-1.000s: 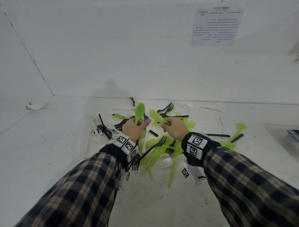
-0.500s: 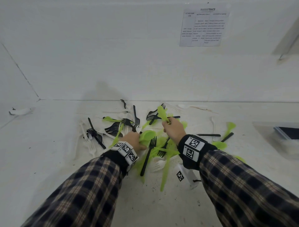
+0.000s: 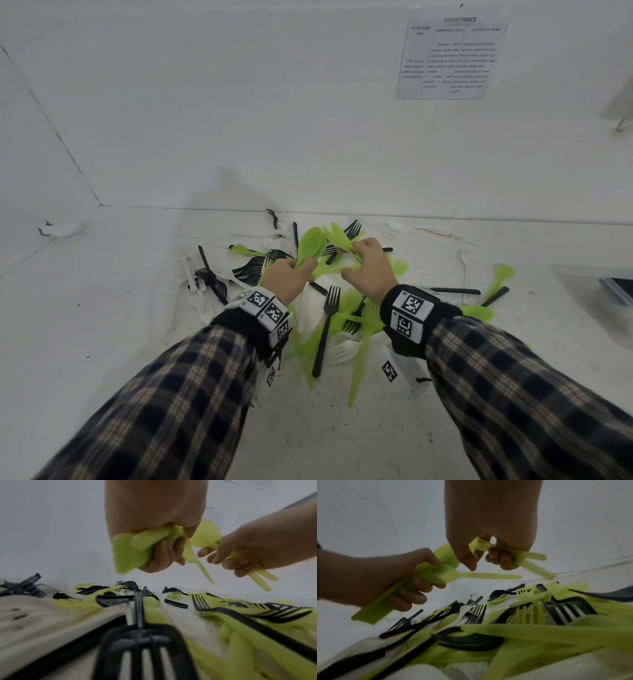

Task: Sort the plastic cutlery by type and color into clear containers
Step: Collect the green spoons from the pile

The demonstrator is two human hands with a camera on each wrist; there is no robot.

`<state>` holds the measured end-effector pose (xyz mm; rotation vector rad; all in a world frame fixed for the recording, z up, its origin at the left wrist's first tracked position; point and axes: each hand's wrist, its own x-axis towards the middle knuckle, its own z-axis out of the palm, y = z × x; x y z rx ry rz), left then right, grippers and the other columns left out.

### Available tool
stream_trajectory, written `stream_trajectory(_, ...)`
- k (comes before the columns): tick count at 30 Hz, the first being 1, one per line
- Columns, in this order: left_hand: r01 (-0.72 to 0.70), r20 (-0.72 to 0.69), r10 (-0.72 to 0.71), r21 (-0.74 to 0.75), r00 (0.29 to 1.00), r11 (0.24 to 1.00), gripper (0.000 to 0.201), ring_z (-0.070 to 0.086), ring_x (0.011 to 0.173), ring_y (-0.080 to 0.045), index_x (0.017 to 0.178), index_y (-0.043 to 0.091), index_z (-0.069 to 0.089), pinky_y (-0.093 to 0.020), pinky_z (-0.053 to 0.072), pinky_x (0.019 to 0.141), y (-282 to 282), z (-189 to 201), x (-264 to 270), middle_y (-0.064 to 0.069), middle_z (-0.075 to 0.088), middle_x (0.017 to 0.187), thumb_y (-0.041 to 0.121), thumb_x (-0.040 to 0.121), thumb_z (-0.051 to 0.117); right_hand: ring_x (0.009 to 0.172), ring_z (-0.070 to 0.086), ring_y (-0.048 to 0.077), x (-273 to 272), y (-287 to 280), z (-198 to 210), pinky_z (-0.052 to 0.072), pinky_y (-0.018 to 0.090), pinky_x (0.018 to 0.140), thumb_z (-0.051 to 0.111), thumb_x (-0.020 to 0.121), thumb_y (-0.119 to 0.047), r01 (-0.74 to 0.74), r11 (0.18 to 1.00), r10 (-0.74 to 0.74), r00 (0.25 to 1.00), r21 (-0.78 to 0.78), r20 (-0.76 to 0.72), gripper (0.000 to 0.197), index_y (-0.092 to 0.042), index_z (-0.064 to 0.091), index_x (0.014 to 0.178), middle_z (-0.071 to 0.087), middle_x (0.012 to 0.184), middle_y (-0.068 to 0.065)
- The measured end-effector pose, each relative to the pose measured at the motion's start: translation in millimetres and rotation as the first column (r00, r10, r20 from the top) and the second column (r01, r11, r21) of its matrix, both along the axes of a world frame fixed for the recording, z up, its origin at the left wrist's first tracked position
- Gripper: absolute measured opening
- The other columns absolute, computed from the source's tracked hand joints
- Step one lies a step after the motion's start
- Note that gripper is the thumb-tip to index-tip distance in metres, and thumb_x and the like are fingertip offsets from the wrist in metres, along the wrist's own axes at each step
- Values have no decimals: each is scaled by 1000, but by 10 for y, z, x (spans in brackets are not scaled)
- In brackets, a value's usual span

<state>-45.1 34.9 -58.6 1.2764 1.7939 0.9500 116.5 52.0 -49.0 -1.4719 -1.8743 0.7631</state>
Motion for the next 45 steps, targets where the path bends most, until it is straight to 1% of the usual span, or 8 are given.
stream_trajectory(8,-25,338,45,-64,940,998,53,26,36,-10,73,11,49,-18,22,41,-60,36,-28,4,29,51,63,84,51,71,47,13,57,-41,-31,34,19,60,68,84,-18,-36,999,36,996,-1,-76,17,-4,67,93,54,71,-5)
stream_trajectory(13,-160,413,195,-118,890,980,67,27,41,-14,74,13,48,-20,23,44,-64,30,19,3,32,54,74,87,22,72,58,11,49,-75,-20,42,15,63,64,87,-21,-22,999,18,993,-32,-115,16,-8,59,94,67,75,0)
stream_trajectory(18,-187,468,227,-131,854,974,54,31,43,-14,80,12,50,-19,27,44,-24,-35,123,1,36,61,61,93,34,57,55,-8,-117,-144,28,37,12,55,63,88,-26,-17,994,-8,974,-109,-228,24,-14,52,105,69,73,-1)
stream_trajectory(23,-142,588,194,-134,785,981,51,44,38,-16,73,7,51,-24,37,43,-37,-28,206,-3,47,51,52,95,40,70,64,22,-347,-281,-14,49,29,66,57,91,-27,-24,994,-8,958,-109,-285,30,-7,51,111,69,74,3)
stream_trajectory(26,-110,580,152,-108,801,988,55,66,73,-30,81,11,61,-44,56,71,7,-159,194,-11,64,76,64,84,46,57,56,11,-379,-338,-33,42,10,50,58,91,-23,-4,996,-24,951,-90,-308,18,-9,54,101,60,70,-4)
stream_trajectory(29,-71,575,109,-87,811,994,57,61,100,-33,111,7,61,-52,47,97,-24,-163,198,-9,63,96,56,87,46,58,54,9,-390,-356,-45,41,11,50,58,90,-24,9,998,-28,960,-69,-278,16,-10,55,97,60,75,-1)
stream_trajectory(35,-72,710,143,-128,689,989,30,65,90,-25,118,4,57,-42,52,85,-216,112,278,-15,65,113,25,99,46,70,50,12,-405,-377,-58,39,25,64,57,91,-28,51,998,-56,958,-24,-280,20,-8,58,95,53,73,-8)
stream_trajectory(45,-38,763,85,-79,641,996,15,64,63,-20,98,5,60,-30,53,46,-377,71,253,-10,63,84,11,98,46,73,54,18,-385,-416,-24,46,33,69,50,91,-22,30,982,-106,908,-189,-406,10,-14,56,94,56,77,-1)
